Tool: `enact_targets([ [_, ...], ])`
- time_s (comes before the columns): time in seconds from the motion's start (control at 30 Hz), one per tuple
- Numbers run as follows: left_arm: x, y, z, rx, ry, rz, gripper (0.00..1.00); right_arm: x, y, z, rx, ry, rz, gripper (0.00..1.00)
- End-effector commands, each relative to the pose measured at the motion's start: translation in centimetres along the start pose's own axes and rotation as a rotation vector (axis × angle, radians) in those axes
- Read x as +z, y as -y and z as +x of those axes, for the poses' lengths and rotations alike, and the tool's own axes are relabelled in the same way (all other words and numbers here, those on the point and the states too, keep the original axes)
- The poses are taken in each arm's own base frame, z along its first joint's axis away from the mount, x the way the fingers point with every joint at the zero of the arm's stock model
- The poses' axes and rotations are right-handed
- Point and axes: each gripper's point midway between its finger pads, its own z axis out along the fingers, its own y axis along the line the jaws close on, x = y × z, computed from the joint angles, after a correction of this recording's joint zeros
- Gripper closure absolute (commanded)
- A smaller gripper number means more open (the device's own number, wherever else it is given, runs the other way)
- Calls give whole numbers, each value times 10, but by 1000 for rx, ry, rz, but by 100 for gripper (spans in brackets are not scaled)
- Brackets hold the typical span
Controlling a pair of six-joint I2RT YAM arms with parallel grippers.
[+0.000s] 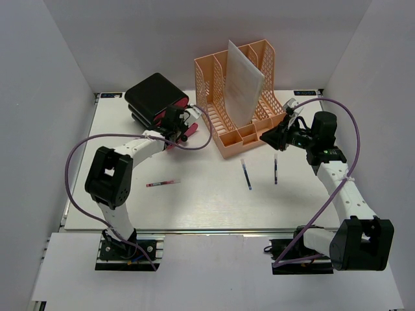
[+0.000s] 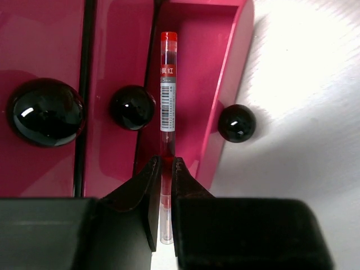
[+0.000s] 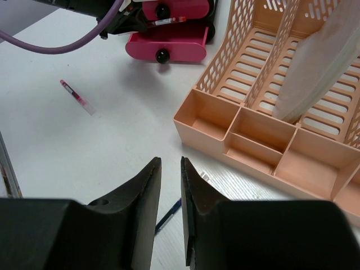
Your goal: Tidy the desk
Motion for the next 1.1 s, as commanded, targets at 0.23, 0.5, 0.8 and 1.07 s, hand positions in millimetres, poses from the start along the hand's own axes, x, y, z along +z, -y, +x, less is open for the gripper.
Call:
enact_targets([
  [0.23, 6, -31, -32, -15, 63, -102, 74, -4, -2, -6, -16, 20, -8, 74],
  [0.5, 5, -32, -33, -18, 52, -100, 66, -8, 0, -8, -17, 27, 0, 74],
  [0.8, -34, -47, -52, -114, 134, -143, 72, -7, -1, -3, -33, 3, -21, 71],
  [1.07, -146, -19, -47, -710, 235, 55, 100, 3, -8, 17, 2, -163, -18, 54],
])
